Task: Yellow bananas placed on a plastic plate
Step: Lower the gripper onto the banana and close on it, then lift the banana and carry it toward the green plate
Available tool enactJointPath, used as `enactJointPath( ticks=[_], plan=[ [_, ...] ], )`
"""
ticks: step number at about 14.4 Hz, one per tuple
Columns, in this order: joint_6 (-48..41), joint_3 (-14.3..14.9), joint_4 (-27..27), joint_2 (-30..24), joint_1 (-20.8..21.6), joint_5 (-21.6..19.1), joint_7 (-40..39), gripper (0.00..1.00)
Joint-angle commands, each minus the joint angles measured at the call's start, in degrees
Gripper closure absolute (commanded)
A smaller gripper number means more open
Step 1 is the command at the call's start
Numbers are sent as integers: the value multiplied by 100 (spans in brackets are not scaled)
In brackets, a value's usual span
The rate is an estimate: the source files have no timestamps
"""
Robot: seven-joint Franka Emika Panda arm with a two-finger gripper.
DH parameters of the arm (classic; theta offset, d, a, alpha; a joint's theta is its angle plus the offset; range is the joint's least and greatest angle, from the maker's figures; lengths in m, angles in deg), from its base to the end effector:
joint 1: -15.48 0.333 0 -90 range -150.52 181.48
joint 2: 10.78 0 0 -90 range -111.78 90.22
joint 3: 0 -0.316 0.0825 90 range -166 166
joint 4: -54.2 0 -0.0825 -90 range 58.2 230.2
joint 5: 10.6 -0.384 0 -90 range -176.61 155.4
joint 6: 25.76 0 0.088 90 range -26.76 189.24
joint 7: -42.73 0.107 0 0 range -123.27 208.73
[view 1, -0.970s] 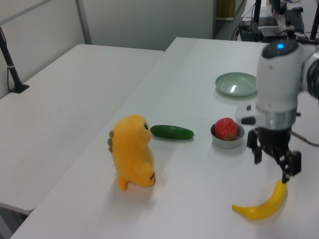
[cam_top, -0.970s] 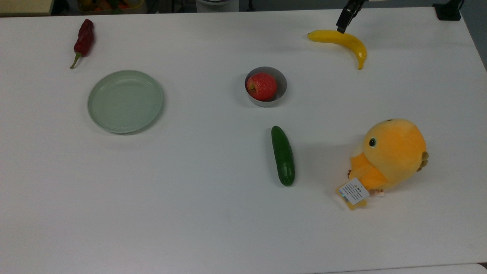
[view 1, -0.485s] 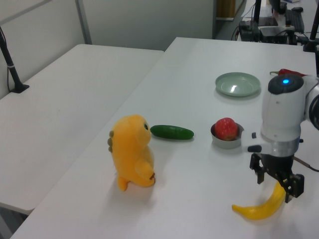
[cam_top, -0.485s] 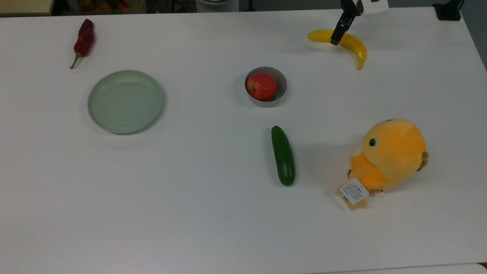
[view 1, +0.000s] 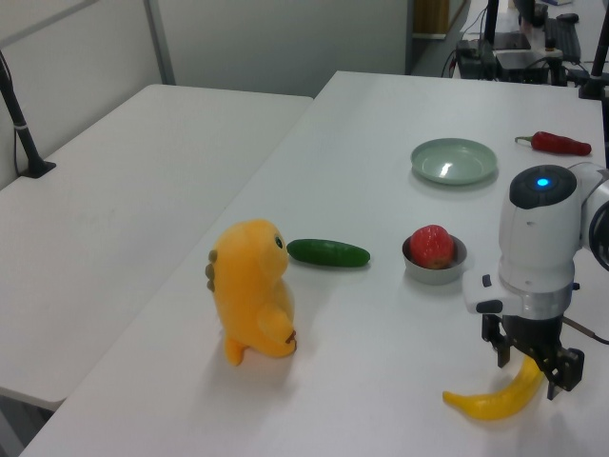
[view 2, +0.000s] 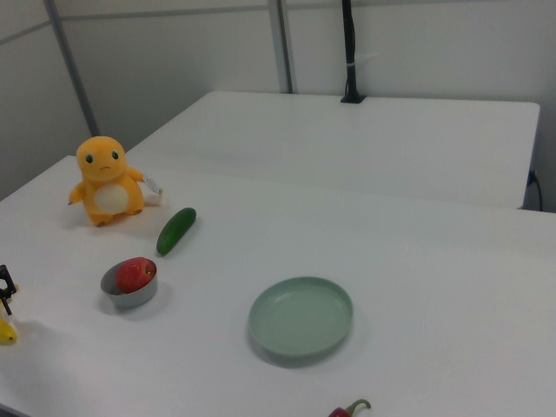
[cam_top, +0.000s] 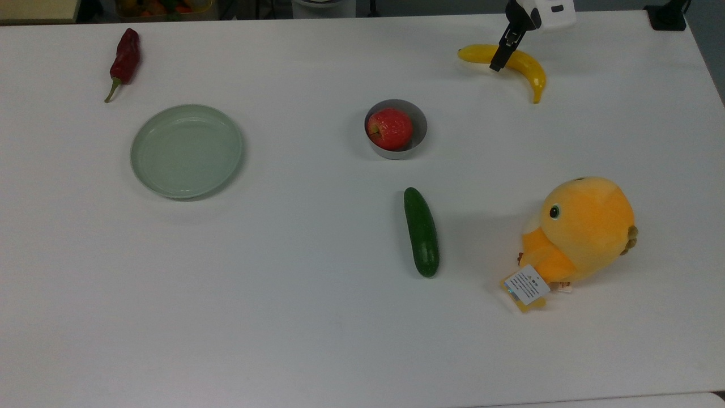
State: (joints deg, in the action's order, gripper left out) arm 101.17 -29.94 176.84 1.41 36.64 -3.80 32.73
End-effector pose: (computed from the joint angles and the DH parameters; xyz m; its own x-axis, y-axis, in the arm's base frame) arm 0.3515 0.4248 0.3093 0.4149 0.9043 -0.1000 0.9067 -0.4201 -0.0368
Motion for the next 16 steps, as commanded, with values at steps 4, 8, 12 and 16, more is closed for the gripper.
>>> enactJointPath(
  ticks=[4, 8, 12, 16],
  plan=[
    [122, 41, 41, 21, 37, 234, -90, 100],
    [113, 41, 23, -67, -7, 234, -55, 100],
    [-36, 76, -91, -1084, -542, 164, 944, 100],
    [-387, 382, -222, -1482, -1078, 155, 1087, 100]
  ],
)
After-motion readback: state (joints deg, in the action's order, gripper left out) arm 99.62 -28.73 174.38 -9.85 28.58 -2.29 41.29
